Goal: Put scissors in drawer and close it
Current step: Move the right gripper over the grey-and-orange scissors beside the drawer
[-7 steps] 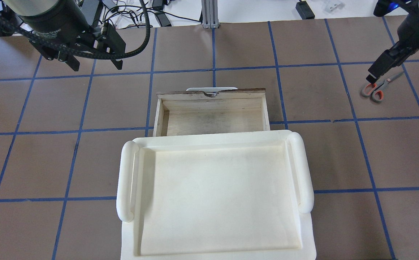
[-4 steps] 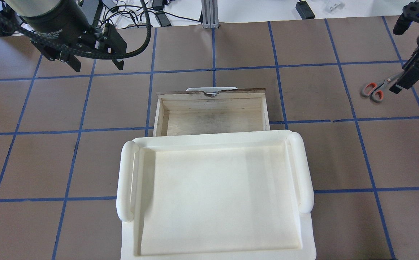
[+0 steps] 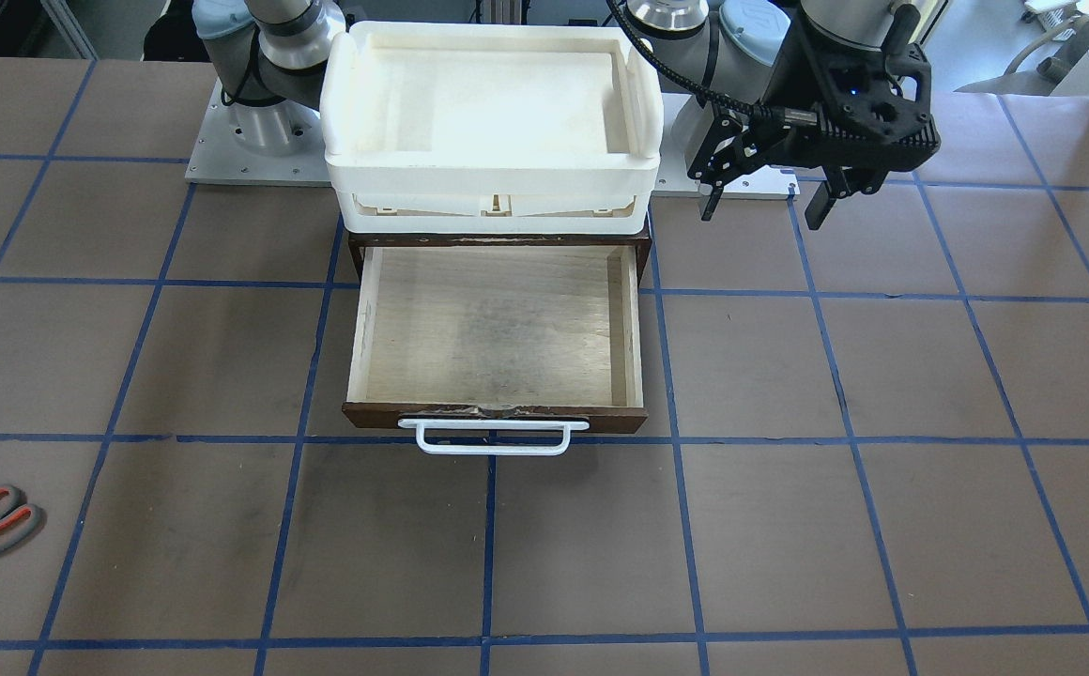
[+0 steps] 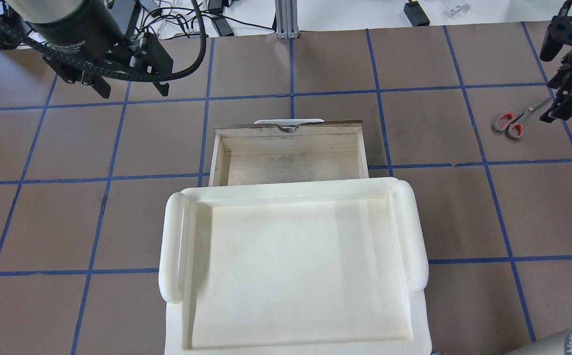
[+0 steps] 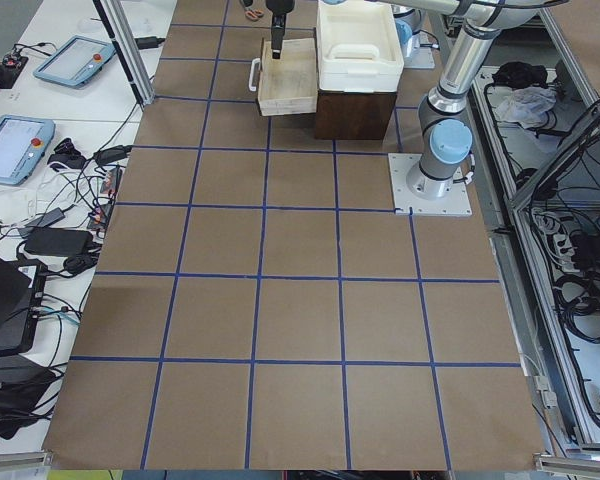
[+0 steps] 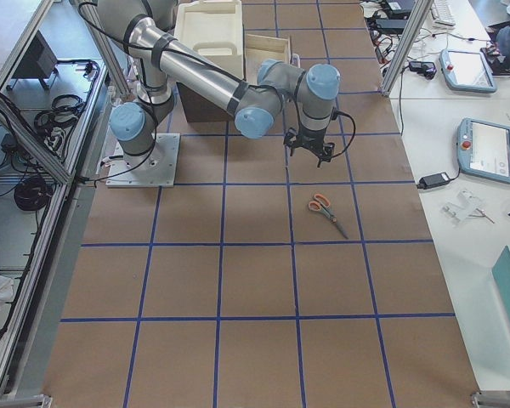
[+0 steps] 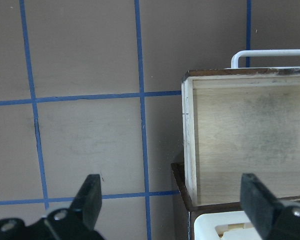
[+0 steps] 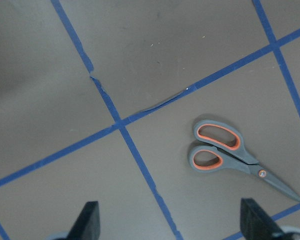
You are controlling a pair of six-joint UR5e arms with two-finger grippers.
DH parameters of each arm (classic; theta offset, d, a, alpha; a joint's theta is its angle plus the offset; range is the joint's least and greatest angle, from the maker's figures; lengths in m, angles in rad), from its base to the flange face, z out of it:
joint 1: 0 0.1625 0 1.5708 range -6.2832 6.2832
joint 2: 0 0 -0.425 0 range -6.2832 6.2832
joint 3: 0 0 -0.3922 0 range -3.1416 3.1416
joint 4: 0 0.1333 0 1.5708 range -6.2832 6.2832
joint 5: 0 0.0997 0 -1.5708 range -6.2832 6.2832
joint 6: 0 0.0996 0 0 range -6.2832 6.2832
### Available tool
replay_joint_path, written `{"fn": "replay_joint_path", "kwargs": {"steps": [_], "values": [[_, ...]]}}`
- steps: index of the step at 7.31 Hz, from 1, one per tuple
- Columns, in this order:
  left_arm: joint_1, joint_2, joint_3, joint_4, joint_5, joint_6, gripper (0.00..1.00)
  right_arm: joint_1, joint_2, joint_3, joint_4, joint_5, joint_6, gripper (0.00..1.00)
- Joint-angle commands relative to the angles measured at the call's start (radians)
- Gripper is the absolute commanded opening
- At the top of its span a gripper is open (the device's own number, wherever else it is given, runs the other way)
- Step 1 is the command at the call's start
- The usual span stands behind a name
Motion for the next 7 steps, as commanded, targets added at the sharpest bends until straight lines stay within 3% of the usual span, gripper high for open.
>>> {"fn": "replay_joint_path", "kwargs": {"steps": [1,5,7], "values": [[0.000,0.003,-0.007,0.001,-0.002,-0.001,1.00,-0.029,0.084,-0.004,-0.140,-0.019,-0.262,1.00],[-0.002,-0.003,-0.008,0.005,-0.003,-0.003,1.00,-0.037,0.168,-0.014,-0.231,-0.041,-0.517,1.00],[-0.002,-0.006,-0.008,0.006,-0.002,-0.001,1.00,-0.052,0.220,-0.017,-0.308,-0.015,-0.754,0.99]]}}
